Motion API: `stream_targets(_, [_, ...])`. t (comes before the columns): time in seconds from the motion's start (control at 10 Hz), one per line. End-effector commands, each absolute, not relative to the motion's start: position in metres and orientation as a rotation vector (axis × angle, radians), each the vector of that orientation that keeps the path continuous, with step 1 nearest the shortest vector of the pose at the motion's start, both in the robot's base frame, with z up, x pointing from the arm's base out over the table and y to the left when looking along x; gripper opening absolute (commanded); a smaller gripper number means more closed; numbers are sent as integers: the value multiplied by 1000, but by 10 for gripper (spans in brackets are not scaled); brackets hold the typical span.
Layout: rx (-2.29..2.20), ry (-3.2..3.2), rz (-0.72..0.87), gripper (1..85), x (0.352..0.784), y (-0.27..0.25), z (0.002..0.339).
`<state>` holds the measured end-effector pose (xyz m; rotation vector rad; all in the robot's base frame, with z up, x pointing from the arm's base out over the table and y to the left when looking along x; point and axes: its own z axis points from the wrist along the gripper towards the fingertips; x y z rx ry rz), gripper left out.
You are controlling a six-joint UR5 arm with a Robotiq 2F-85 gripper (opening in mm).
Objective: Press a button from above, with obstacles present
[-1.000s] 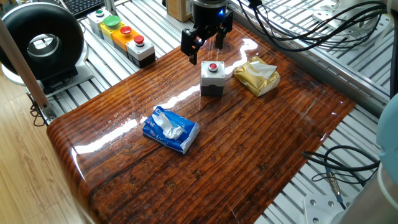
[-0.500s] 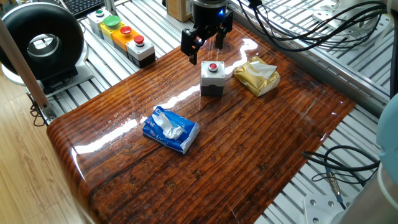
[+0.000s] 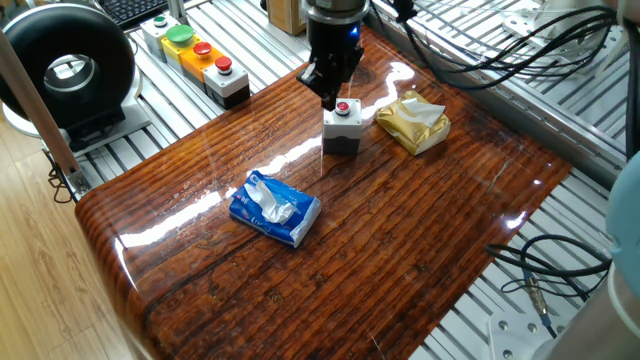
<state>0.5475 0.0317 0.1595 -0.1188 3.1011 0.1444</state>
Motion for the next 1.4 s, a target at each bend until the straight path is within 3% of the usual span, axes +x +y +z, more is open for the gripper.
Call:
stream_targets(0.0, [-140,3088,174,97,548,38,162])
stream_targets(0.5, [-127,3099,207,110,541,43,188])
stream_targets(1.1, [-171,3086,303,267,540,58,218])
stream_targets(1.3, [-157,3106,198,217,538,40,216])
